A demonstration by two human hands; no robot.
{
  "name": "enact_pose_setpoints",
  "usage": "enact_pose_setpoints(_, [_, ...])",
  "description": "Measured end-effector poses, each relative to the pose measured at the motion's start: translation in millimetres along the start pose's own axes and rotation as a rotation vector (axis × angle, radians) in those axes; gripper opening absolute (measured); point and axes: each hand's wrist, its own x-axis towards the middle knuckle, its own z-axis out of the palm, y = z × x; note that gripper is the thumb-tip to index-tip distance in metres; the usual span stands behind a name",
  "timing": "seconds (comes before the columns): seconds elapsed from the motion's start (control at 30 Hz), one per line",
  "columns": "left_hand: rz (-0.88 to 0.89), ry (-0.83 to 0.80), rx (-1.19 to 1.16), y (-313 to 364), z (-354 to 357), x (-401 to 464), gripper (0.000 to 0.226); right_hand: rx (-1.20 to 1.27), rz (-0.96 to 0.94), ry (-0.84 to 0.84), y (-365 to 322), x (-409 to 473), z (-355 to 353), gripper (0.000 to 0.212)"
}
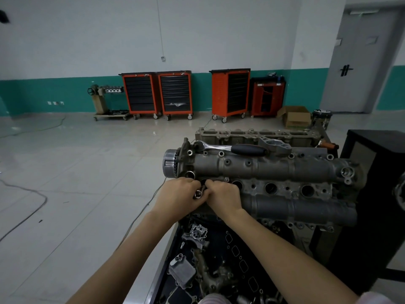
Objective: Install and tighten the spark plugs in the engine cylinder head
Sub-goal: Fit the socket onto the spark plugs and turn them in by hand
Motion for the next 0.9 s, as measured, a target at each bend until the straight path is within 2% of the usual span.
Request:
enact_pose_setpoints(0.17, [0.094,-0.008,-0.120,-1.1,-1.7,1.8,0.030,-0.012,0.030,-0.007,1.1,-0.5,-0.4,0.034])
enact_pose_setpoints(0.3, [0.062,0.015,-0.153,-1.0,-1.2,-0.1,0.027,-0.006,0.015,-0.004,0.8,-1.4,2.0,0.032])
enact_pose_setpoints(0.43, [-0.032,0.032,-0.092,2.9,0.5,1.4,0.036,0.047,-0.020,0.011,3.0,-1.6,3.7,0.025])
enact_pose_setpoints(0.57, [-0.014,0.004,-0.084,1.7,-3.4,1.8,0.039,0.042,-0.014,0.060,1.7,-0.1,3.7,0.027])
enact_pose_setpoints(0.67, [0.020,-0.006,-0.151,1.4,-3.2,1.7,0.031,0.018,-0.005,0.021,3.6,-0.3,5.5,0.024])
enact_pose_setpoints(0.77, [0.062,-0.018,-0.151,4.2,-2.8,2.5,0.027,0.013,-0.029,-0.088,5.9,-0.1,8.8,0.017])
enact_pose_setpoints(0.9, [-0.020,0.008,-0.133,1.5,-0.7,-1.6,0.036,0.016,-0.042,-0.126,8.8,0.0,12.6,0.019])
